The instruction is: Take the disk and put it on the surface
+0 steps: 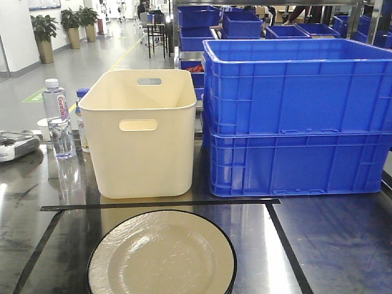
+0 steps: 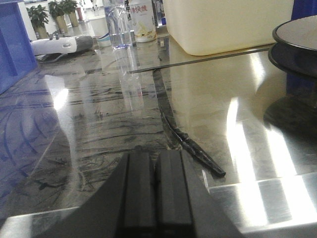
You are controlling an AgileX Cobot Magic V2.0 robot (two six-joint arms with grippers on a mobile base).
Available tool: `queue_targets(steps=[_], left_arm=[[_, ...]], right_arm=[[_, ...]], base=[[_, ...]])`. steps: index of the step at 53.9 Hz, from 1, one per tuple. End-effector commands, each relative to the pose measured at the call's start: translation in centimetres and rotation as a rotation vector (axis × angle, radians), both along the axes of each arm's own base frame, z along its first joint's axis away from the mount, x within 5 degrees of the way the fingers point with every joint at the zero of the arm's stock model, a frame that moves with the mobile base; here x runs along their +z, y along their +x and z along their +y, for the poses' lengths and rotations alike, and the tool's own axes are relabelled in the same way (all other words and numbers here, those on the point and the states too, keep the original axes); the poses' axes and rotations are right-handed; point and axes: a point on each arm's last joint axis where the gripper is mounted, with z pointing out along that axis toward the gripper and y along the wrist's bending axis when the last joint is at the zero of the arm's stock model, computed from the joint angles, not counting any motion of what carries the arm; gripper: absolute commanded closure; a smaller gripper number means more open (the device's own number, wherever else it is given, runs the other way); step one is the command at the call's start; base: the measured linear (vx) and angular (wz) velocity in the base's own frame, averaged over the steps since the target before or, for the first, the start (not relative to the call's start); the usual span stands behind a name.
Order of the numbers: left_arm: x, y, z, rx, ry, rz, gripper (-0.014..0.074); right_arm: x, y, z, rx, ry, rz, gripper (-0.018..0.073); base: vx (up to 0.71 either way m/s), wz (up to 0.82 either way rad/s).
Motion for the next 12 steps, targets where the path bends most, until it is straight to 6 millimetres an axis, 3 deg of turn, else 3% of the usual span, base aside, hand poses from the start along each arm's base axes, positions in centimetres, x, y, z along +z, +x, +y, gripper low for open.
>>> queue_targets(steps=[1,12], left_arm=[[0.00,0.05,-0.04,-0.007,-0.007,-0.074,0.0595],[0.00,0.05,-0.04,-0.007,-0.007,-0.074,0.0595]], right_arm=[[0.89,-0.15,0.04,0.003,-0.015,-0.091,0.0568],[0.89,-0.15,0.04,0.003,-0.015,-0.091,0.0568]], base=[[0.00,0.00],[0.00,0.00]])
